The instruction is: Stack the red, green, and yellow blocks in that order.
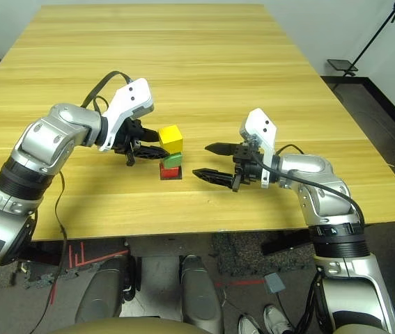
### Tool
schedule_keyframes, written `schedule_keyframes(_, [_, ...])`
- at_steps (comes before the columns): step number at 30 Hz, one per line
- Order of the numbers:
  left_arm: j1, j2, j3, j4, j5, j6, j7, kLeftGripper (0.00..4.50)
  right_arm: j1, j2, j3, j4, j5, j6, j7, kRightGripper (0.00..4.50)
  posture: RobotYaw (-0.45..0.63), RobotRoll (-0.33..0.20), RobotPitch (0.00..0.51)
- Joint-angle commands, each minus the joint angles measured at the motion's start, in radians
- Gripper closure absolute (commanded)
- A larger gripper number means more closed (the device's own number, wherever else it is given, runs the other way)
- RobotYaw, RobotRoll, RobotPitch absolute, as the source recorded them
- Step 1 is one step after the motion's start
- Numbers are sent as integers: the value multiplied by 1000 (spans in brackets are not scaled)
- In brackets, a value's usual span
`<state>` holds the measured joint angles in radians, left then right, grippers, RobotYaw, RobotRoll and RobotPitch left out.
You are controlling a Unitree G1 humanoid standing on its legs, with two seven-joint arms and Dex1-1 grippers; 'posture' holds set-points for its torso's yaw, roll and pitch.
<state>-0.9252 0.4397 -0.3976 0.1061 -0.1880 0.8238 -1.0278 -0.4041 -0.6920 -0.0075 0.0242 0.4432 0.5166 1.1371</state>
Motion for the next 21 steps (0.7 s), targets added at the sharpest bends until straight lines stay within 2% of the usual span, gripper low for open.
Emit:
schedule_keyframes(1, [-18,-10,-17,0,8,-4,-7,2644,16,-1,-6,-11,7,3,-5,0,75,-40,123])
schedule_keyframes(21, [-11,-3,-28,-27,19,7,-32,2644,12,10,-4,4,1,-17,-22,0,70,-28,108])
